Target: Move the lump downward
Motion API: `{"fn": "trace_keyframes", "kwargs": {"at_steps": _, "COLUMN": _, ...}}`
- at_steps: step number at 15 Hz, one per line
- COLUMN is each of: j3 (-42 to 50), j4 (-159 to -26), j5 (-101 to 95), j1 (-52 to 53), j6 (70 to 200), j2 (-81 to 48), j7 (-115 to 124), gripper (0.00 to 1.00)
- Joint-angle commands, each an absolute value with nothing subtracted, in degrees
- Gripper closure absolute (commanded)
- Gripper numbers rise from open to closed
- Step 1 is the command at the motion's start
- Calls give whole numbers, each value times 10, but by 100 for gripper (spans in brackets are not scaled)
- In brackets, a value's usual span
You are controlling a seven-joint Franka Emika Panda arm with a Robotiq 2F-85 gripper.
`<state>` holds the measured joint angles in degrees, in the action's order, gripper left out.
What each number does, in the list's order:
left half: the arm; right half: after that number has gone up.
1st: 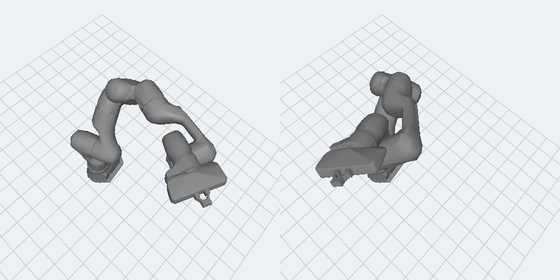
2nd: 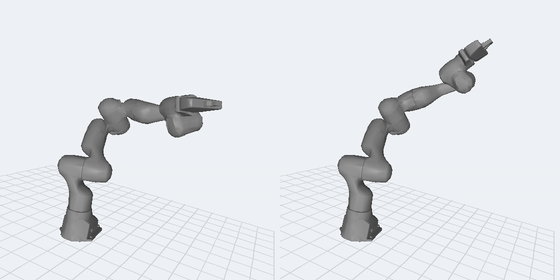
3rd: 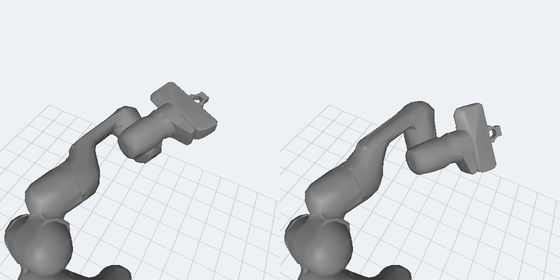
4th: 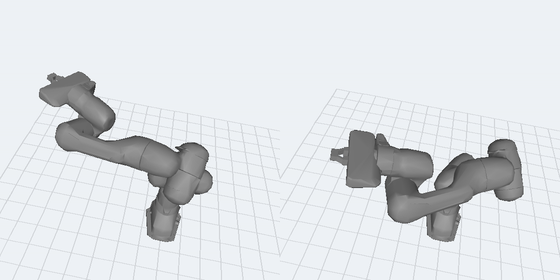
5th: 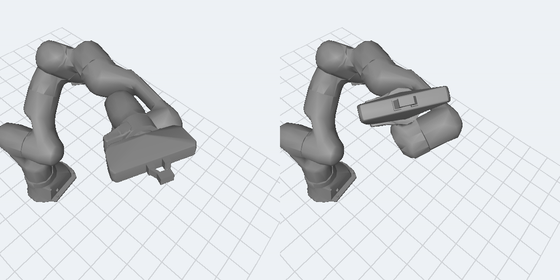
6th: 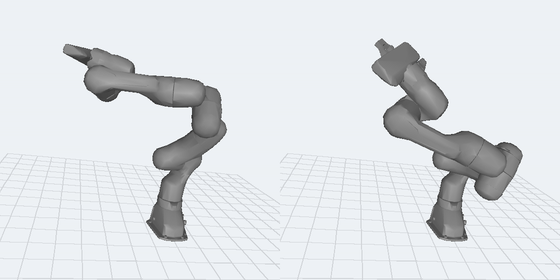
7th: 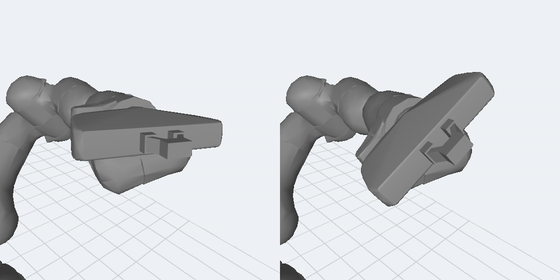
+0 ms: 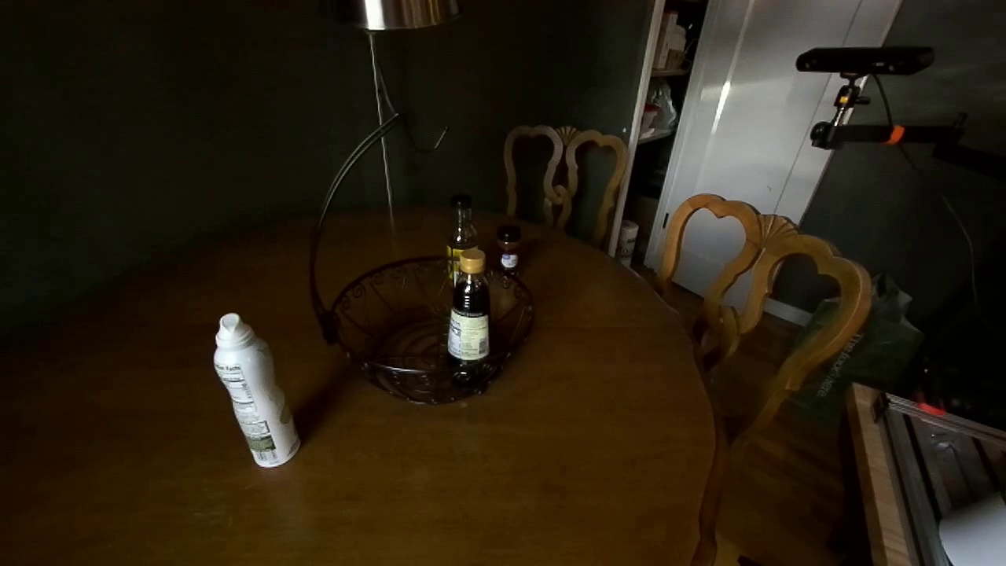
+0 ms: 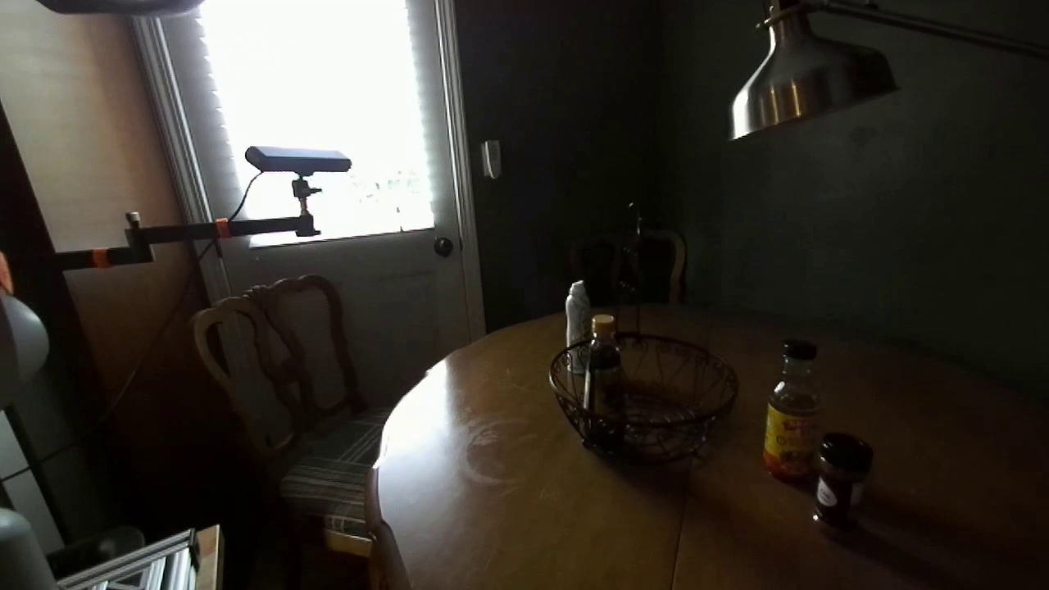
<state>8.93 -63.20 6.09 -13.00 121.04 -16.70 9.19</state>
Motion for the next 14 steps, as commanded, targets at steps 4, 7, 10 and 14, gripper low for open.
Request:
{"fn": "trace_keyframes", "kwargs": {"at_steps": 4, "j3": 69, "j4": -841, "j5": 45, "j1": -108, "j6": 1079, "j2": 29, "j7": -31, "gripper": 0}}
{"fn": "trace_keyframes", "kwargs": {"at_steps": 7, "j3": 56, "j4": -922, "j5": -13, "j1": -99, "j6": 1063, "j2": 97, "j7": -78, "gripper": 0}}
{"fn": "trace_keyframes", "kwargs": {"at_steps": 10, "j3": 46, "j4": -1009, "j5": -33, "j1": -92, "j6": 1068, "j2": 168, "j7": -151, "gripper": 0}}
{"fn": "trace_keyframes", "kwargs": {"at_steps": 14, "j3": 59, "j4": -977, "j5": -26, "j1": -79, "j6": 1058, "j2": 148, "j7": -135, "gripper": 0}}
